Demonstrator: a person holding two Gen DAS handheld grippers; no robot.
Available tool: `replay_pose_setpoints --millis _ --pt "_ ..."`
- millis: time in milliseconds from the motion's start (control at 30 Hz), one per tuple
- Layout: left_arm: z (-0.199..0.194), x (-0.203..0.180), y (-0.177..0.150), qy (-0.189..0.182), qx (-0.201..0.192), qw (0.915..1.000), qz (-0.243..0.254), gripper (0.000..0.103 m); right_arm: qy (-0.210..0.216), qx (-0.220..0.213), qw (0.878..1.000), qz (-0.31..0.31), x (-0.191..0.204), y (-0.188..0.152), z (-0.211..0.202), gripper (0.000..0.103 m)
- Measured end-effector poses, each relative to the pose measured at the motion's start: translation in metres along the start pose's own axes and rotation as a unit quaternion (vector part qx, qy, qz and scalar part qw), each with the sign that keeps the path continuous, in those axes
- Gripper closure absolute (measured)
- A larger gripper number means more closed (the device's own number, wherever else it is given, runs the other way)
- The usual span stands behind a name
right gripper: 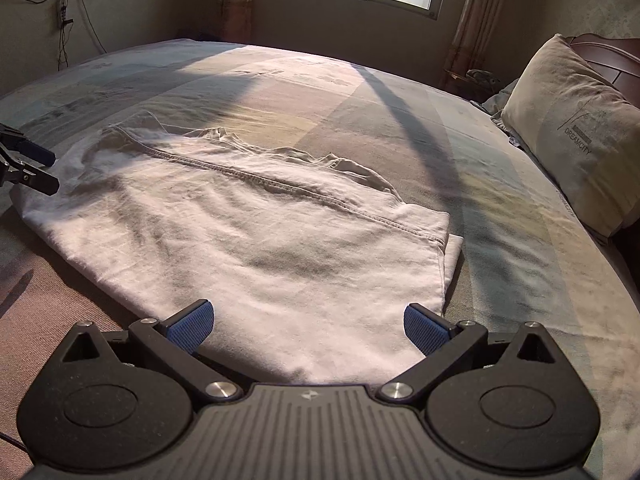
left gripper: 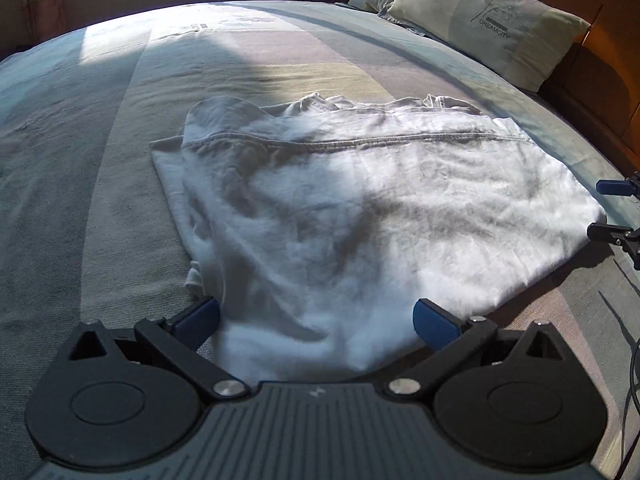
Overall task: Fold clothes
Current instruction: 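Release the hem and smooth the folded shirt with both grippers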
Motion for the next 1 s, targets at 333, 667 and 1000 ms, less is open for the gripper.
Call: replay_pose_setpoints --millis 333,667,1000 --pt "-0.012 -0.025 0.033 -0.061 -0.059 0.9954 0.044 0.001 0.03 -0.015 0.999 0.04 0.0 0.0 -0.005 0.0" --pt "-0.012 -0.008 -0.007 -0.015 -0.03 0.9994 0.011 0.001 0.045 0.044 0.993 0.096 -0.018 -0.031 0.02 0.0" --pt "-0.004 -0.018 0.013 -0.018 -0.041 0.999 0.004 0.001 0.075 0.006 0.991 0.114 -0.017 -0.016 -0.002 0.0"
Point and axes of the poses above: each gripper's, at about its wrist camera, not at the fingertips, and z roughly the way its jaws point, x to its left, y to its top, the point moved 3 cm from there along z, roughly the way its jaws point, and after that the axes turned 13 degrees about -x, right-handed, at the moved point
